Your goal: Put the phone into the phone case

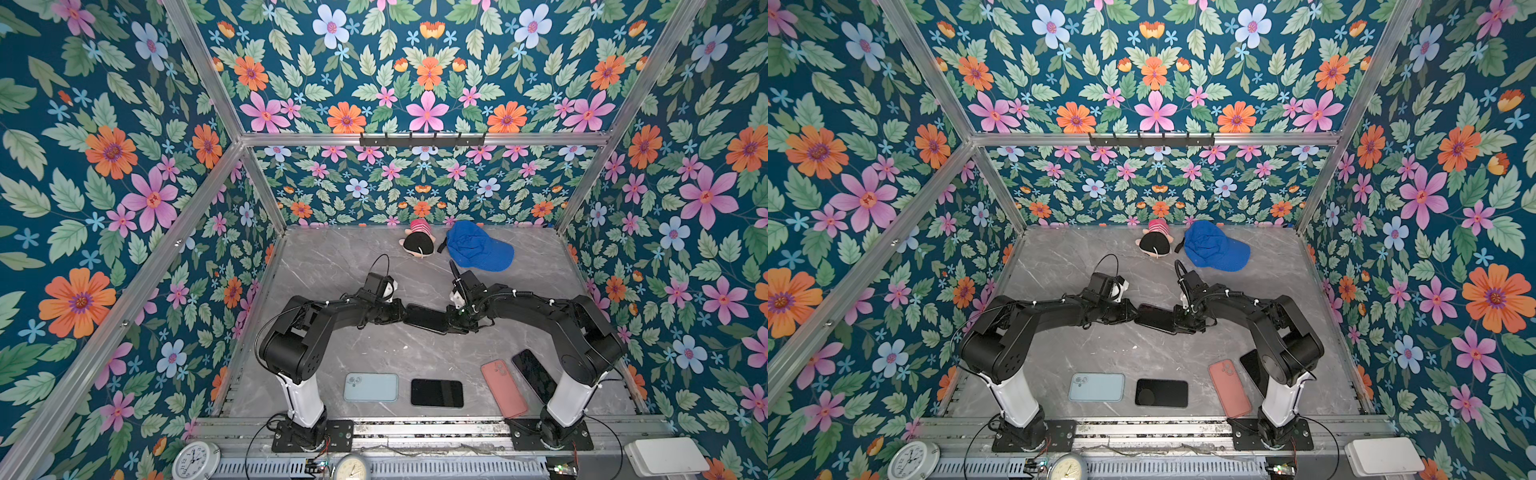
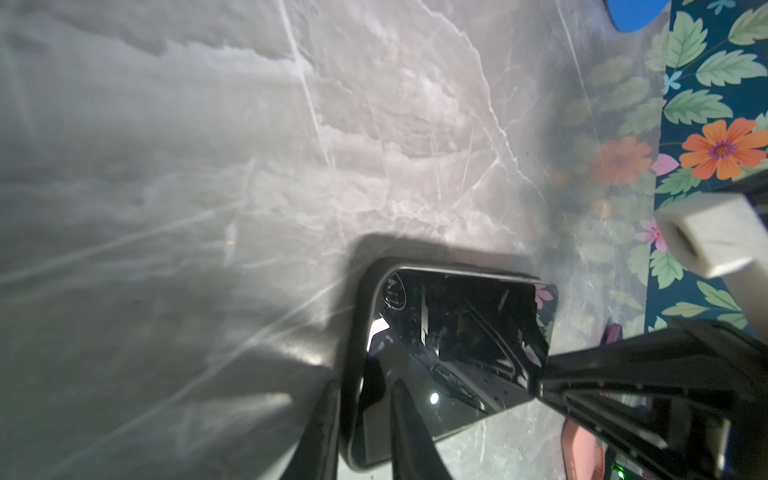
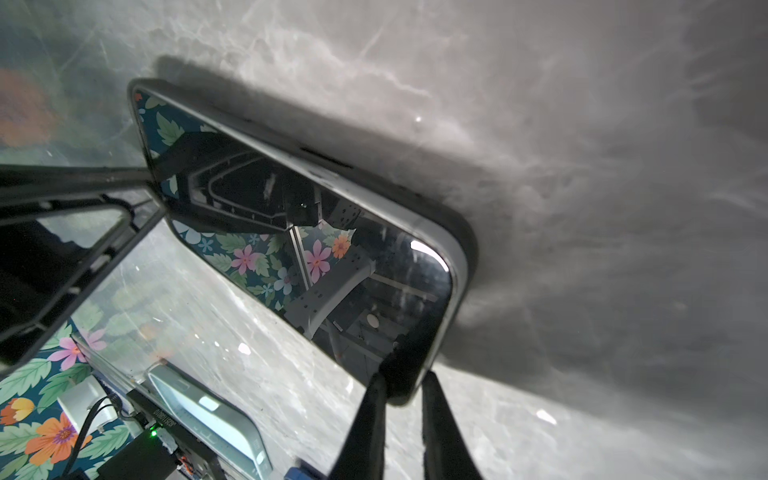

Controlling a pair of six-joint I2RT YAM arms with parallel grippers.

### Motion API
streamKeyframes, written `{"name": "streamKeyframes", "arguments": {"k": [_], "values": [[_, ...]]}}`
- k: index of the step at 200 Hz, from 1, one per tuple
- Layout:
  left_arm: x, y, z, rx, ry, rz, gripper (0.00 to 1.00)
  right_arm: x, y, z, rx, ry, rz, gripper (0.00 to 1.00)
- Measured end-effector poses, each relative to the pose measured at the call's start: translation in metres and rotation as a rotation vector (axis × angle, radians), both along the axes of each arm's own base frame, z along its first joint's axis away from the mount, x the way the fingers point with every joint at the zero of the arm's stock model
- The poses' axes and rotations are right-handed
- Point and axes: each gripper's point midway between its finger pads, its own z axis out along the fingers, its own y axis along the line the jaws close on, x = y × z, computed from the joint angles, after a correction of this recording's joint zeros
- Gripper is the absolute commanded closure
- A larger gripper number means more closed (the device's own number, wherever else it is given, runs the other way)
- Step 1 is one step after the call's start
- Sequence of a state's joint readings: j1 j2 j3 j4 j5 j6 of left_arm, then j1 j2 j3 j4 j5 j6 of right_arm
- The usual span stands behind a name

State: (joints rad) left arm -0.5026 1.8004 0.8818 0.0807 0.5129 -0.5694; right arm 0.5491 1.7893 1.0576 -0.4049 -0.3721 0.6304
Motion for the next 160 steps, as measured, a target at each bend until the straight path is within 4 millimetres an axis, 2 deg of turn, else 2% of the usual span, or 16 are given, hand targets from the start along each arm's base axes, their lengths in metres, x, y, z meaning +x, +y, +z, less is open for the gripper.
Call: {"name": "streamKeyframes", "arguments": {"k": [28, 51, 70, 111, 131, 160], "values": [[0.001, 0.001, 0.001, 0.001, -0.004, 0.005, 0.72, 0.000, 0.001, 0.001, -0.003, 0.006, -0.009, 0.84], [-0.001, 0.004, 0.005, -0.001, -0.008, 0.008, 0.66, -0.003, 0.001, 0.005, 0.002, -0.006, 0.002, 0.73], [-0.001, 0.005, 0.012, -0.014, -0.018, 0.002, 0.61, -0.001, -0.002, 0.019, 0.036, -0.035, 0.003, 0.65], [0.000, 0.015, 0.022, -0.010, -0.037, 0.009, 0.51, 0.016, -0.013, 0.042, 0.054, -0.119, 0.014, 0.55], [-0.006, 0.013, 0.025, -0.019, -0.037, -0.002, 0.47, 0.032, -0.014, 0.050, 0.064, -0.160, 0.030, 0.50], [-0.025, 0.011, 0.022, -0.031, -0.007, -0.025, 0.44, 0.052, -0.005, 0.045, 0.079, -0.179, 0.086, 0.49]]}}
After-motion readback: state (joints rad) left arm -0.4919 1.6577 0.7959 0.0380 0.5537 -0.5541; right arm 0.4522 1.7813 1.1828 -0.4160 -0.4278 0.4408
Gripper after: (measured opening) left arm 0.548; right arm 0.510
